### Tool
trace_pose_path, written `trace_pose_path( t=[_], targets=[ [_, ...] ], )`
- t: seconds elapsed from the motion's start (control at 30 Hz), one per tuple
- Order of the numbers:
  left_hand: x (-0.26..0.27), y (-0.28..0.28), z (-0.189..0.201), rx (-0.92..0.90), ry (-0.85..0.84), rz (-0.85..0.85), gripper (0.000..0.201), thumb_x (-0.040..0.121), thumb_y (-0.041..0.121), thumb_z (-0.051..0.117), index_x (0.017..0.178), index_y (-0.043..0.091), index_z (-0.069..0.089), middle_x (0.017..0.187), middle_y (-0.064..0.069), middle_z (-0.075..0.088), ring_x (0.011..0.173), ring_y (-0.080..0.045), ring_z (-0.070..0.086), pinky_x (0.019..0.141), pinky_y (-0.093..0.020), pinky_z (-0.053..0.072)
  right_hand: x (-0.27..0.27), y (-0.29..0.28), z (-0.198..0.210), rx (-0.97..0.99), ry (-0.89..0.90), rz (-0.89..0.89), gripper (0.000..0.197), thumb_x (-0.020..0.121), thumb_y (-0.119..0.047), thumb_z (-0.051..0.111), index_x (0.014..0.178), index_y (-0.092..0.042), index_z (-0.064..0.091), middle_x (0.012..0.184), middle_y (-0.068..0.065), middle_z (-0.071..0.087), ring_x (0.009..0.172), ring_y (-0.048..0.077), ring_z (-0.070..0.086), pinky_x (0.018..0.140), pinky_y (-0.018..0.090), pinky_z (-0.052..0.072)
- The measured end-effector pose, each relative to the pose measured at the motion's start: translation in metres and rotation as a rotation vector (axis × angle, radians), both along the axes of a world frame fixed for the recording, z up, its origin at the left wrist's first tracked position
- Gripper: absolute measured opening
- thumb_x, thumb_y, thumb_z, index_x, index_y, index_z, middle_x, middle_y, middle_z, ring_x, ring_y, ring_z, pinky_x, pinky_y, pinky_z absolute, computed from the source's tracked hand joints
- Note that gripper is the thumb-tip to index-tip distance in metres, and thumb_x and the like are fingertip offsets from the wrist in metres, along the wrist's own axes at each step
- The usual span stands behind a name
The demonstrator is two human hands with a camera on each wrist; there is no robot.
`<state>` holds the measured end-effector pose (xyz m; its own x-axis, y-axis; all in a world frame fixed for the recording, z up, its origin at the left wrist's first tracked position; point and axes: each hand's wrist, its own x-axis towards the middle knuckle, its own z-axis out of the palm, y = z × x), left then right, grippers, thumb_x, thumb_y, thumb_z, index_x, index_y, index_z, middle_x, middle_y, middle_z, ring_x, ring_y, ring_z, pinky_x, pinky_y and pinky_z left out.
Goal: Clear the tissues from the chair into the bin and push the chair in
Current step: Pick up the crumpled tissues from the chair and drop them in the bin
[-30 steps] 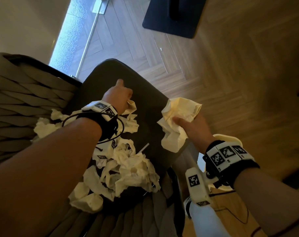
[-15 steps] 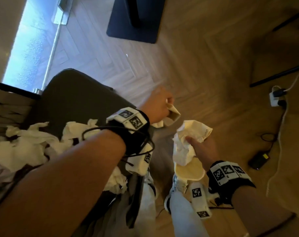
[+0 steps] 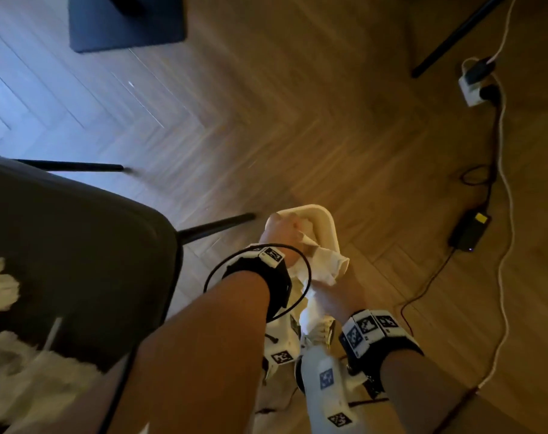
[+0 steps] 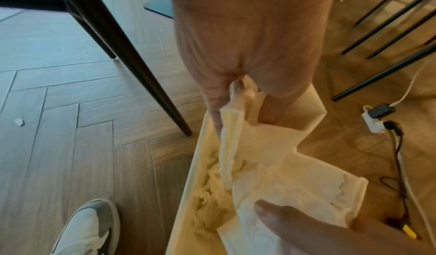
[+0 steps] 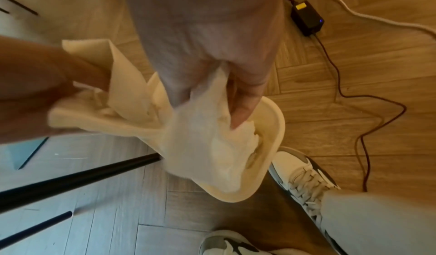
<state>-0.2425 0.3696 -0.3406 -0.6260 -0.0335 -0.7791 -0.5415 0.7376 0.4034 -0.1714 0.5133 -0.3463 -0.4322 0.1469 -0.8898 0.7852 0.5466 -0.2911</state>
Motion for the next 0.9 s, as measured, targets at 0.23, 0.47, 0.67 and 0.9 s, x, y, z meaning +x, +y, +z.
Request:
trace_pose_path(
  t=[0.23,0.47,0.67,0.9],
  targets=[
    [0.021,-0.004,-0.009,-0.073,-0.060,-0.056,0.067,0.085,0.009,0.060,0.143,0.026,0.031,0.145,-0.012,0.031,0.112,-0.028,0.058,0.083,-0.025,0.046,0.008,0.006,0.006,-0.078,-0.067,-0.096,0.091,0.080,-0.032,0.073,0.151,-0.015,0.019,0.154,0.012,0.032,0.139,0.032,0.034,0.108,0.042,0.035],
    [0.001,-0.028,0.092,-0.090,-0.008,0.044,0.031,0.086,0.017,0.060,0.116,0.013,0.059,0.119,-0.011,0.063,0.109,-0.028,0.060,0.087,-0.030,0.047,-0.028,-0.023,0.091,-0.128,0.066,0.218,0.046,0.086,-0.029,0.064,0.126,-0.010,0.052,0.103,0.006,0.060,0.107,0.029,0.058,0.081,0.031,0.039],
    [-0.029,-0.102,0.226,0.376,0.089,0.704,0.009,0.093,0.015,0.053,0.096,0.016,0.061,0.085,-0.006,0.059,0.073,-0.014,0.054,0.067,-0.029,0.044,-0.059,-0.099,0.182,-0.247,0.238,0.620,0.019,0.089,-0.022,0.059,0.105,-0.012,0.060,0.087,0.000,0.061,0.081,0.018,0.056,0.064,0.027,0.041],
    [0.029,-0.287,0.268,-0.070,0.276,0.448,0.019,0.085,0.025,0.063,0.102,0.017,0.064,0.101,-0.008,0.067,0.093,-0.022,0.065,0.083,-0.034,0.053,-0.070,-0.198,0.201,-0.317,0.301,0.951,0.024,0.085,-0.020,0.067,0.108,-0.015,0.063,0.100,0.001,0.064,0.096,0.018,0.061,0.083,0.031,0.048]
  ],
)
